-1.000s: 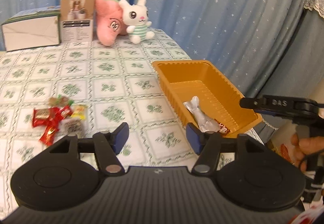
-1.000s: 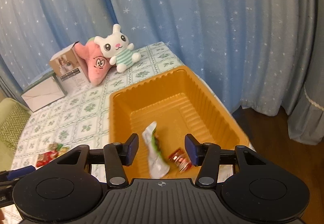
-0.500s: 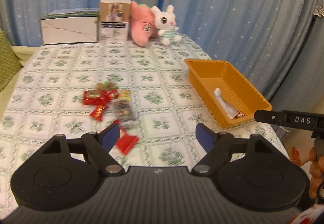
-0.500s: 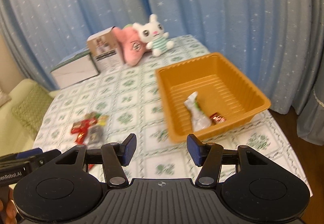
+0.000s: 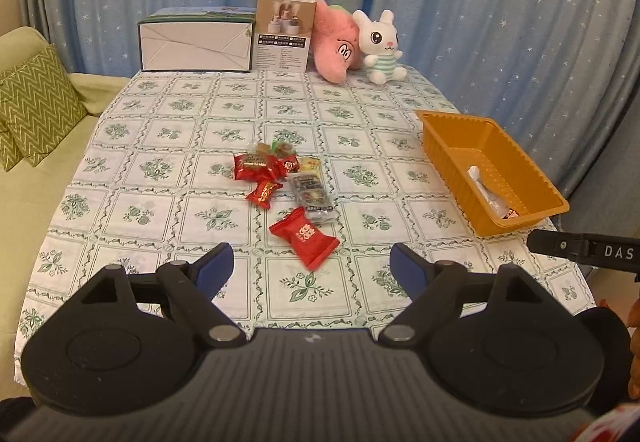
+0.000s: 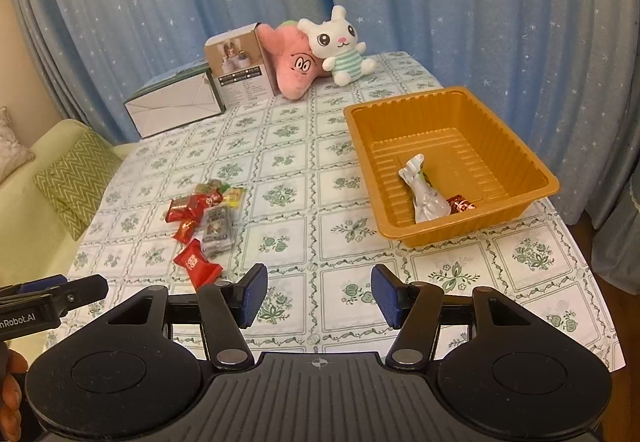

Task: Organize snacks
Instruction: 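Withdraw both tools from the tray back over the table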

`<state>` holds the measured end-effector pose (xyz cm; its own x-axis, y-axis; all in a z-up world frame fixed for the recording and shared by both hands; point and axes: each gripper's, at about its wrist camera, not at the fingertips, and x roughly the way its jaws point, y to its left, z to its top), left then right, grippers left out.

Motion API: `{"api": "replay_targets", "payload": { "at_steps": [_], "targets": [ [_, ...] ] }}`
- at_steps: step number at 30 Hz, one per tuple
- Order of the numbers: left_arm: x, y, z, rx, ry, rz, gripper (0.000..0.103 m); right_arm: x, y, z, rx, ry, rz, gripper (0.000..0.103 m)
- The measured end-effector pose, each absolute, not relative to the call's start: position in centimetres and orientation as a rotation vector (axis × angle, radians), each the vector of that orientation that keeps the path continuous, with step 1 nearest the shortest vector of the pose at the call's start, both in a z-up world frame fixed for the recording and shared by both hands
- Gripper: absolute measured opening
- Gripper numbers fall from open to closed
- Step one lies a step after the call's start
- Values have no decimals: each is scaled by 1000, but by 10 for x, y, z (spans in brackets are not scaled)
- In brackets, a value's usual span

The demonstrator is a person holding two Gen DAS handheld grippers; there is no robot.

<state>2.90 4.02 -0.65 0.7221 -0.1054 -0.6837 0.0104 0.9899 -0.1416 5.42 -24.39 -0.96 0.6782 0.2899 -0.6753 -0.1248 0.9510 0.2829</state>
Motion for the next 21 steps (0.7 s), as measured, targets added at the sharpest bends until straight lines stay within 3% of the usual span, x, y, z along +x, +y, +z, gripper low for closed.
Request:
{"api": "replay_targets", "payload": {
  "at_steps": [21],
  "targets": [
    [33,36,-16,-139,784,-41,84,59,-245,-16,225,811,231,59]
  ]
}}
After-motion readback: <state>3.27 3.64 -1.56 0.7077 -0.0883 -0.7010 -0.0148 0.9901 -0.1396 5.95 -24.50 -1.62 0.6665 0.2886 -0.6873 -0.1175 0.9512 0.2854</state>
